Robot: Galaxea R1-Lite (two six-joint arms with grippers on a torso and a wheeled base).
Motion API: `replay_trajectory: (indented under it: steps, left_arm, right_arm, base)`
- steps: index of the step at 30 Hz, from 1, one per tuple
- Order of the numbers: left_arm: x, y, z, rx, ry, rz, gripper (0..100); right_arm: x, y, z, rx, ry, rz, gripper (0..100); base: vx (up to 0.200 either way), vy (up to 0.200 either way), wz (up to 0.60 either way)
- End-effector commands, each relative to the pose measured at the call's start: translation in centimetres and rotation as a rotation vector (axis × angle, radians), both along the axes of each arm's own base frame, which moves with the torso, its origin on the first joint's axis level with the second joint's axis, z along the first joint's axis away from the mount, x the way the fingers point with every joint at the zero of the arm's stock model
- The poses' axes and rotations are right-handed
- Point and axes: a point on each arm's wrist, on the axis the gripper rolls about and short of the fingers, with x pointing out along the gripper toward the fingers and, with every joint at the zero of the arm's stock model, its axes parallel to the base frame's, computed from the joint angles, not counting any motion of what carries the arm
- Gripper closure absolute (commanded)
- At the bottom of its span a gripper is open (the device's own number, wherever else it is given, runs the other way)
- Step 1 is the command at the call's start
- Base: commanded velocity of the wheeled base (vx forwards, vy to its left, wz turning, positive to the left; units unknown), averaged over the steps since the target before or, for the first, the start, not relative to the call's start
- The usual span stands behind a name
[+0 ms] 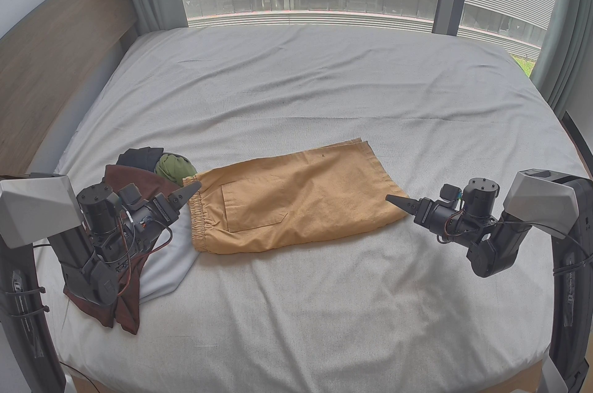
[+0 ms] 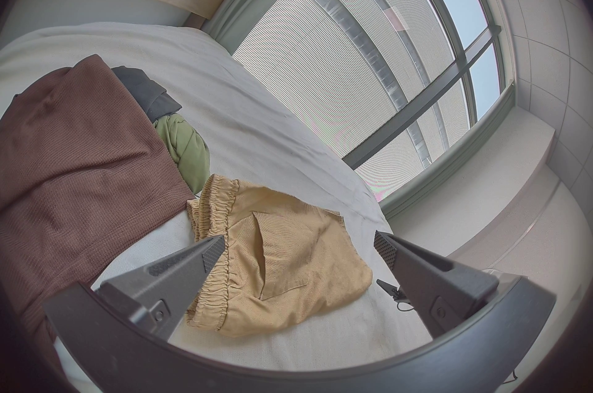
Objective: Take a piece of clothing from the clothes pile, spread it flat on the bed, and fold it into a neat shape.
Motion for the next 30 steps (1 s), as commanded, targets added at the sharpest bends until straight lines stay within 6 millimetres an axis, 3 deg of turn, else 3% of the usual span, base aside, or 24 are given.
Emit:
replay_trajectory:
  steps: [1, 20, 26, 30]
  left_arm:
    - [0.1, 0.1, -0.2, 0.0, 0.007, 0.004, 0]
    - [0.3, 0.2, -1.4, 0.005, 0.034, 0.01, 0]
    - [0.3, 0.2, -1.4, 0.003, 0.035, 0.009, 0]
    - [0.3, 0.2, -1.3, 0.005, 0.031, 0.008, 0]
  right_arm:
    - [0.0, 0.0, -1.0, -0.003, 0.024, 0.001, 0]
    - [0.5, 0.1, -4.3, -0.019, 0.115, 0.0, 0]
    - [1.3, 1.1, -4.6, -0.02, 0.122, 0.021, 0]
    - [1.6, 3.1, -5.4, -0.025, 0.132, 0.058, 0]
  base:
    - [0.0, 0.0, 0.0]
    - [0.0, 0.0, 0.0]
    - [0.0, 0.0, 0.0]
    - [0.0, 0.0, 0.0]
